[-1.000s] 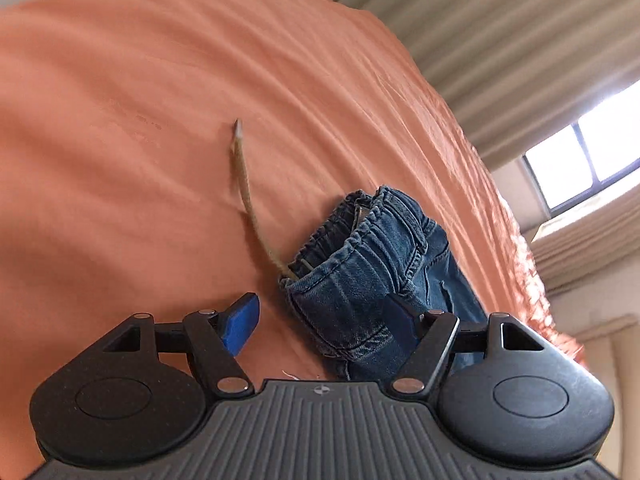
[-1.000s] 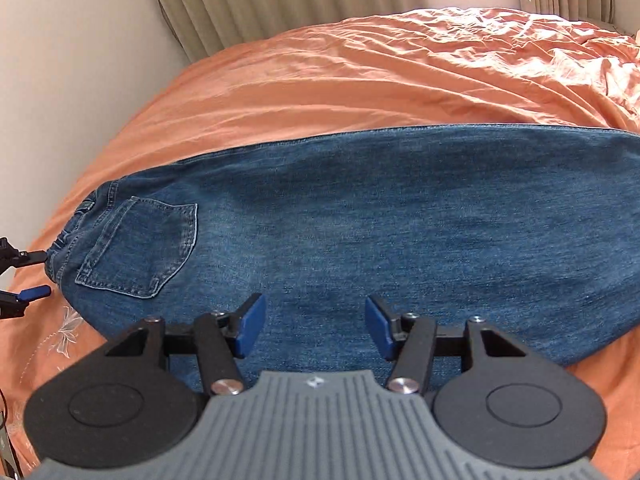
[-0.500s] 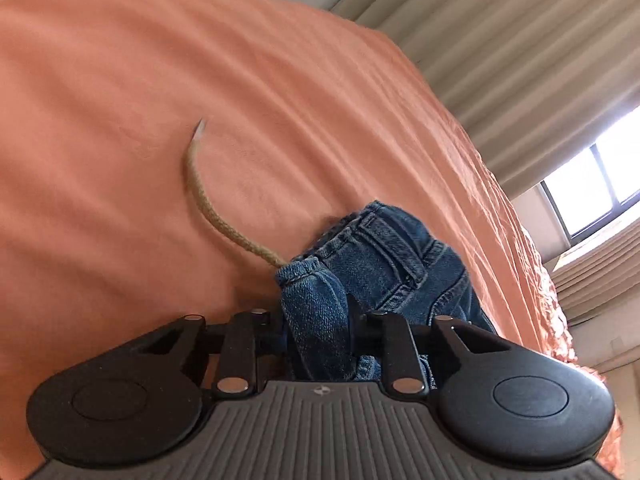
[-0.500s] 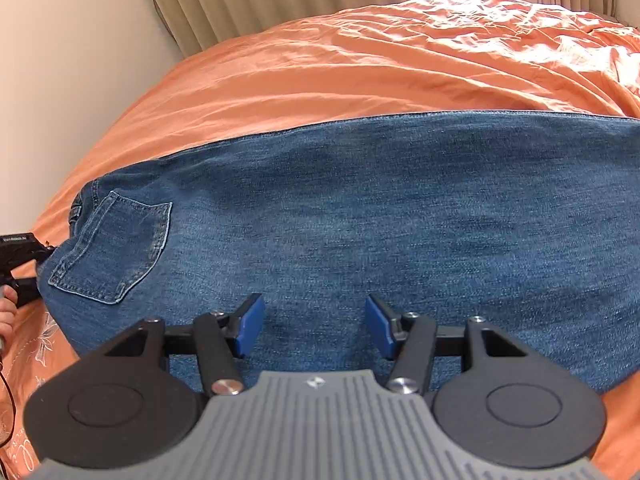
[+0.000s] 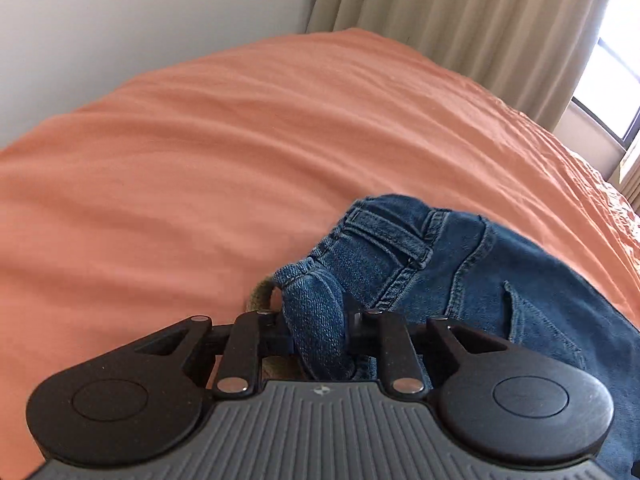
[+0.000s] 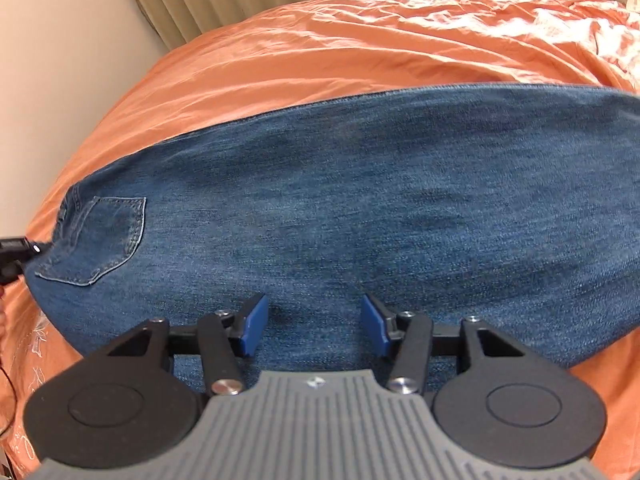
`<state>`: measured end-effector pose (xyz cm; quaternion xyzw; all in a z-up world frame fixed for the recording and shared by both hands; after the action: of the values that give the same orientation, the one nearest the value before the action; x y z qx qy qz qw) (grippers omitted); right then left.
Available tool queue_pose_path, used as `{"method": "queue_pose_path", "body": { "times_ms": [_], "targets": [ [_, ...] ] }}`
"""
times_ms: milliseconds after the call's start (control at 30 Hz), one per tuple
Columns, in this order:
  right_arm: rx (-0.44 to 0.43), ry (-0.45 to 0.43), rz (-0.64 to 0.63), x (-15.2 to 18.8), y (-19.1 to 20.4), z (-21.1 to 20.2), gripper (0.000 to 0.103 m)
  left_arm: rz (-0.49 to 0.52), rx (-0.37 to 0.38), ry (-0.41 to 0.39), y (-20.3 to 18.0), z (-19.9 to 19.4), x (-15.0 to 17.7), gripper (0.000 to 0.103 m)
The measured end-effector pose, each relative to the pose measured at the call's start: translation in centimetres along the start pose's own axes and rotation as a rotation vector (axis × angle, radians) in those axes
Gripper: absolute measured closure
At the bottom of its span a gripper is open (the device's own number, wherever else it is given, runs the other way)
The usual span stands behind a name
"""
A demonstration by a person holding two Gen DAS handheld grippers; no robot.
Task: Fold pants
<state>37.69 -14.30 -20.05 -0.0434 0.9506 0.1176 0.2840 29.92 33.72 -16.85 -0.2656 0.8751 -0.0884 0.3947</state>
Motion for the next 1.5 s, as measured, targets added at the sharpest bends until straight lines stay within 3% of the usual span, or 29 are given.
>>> {"method": "queue_pose_path", "body": {
  "times_ms": [167, 300, 533, 667, 867, 1133, 1267, 1500],
  "targets": [
    [-0.007, 0.009, 0.029, -0.2, -0.3, -0.2, 0.055, 0.033, -0.028, 0.045, -1.0, 0.4, -0.4, 0.076],
    [-0.023, 0.005, 0.115, -0.6, -1.8, -1.6, 0.054, 0.119, -0.062, 0.017, -2.5, -1.7, -1.0, 0.066],
    [-0.007, -0.031, 0.338, -1.0, -7.8, -5.4, 0.054, 0.224, -0.145, -0.005, -6.1, -4.9, -0.8, 0.065],
    [-0.008, -0.069, 0.452, -1.8, -12.0, -8.0, 0.055, 0.258, -0.156, -0.052, -8.1, -6.6, -0.9, 0.066],
    [0.048, -0.124, 0.516, -3.5, -20.4, -12.2, 0.057, 0.274, -0.099, -0.119, -11.8, -8.7, -2.3, 0.068],
    [0.182, -0.219, 0.637, -4.7, -36.7, -16.9, 0.065, 0.326, 0.097, -0.041, -19.9, -6.5, 0.4, 0.068],
    [0.190, -0.198, 0.734, -4.0, -43.7, -15.8, 0.069, 0.368, 0.172, -0.001, -24.2, -3.6, 2.7, 0.068],
    [0.159, -0.178, 0.826, -3.0, -49.2, -10.1, 0.080, 0.409, 0.212, 0.095, -28.6, 2.0, 6.6, 0.068]
  ]
}}
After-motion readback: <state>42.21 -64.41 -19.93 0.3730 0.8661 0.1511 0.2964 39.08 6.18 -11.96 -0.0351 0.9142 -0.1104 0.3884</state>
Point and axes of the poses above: each gripper's, at about its wrist camera, not at the fingertips, and z roughly the way its jaws point, y to its left, x to its underside, the point moved 4 cm from there along z, roughly the way its jaws point, and after that the axes turned 12 degrees about x, right-handed, at the moved point
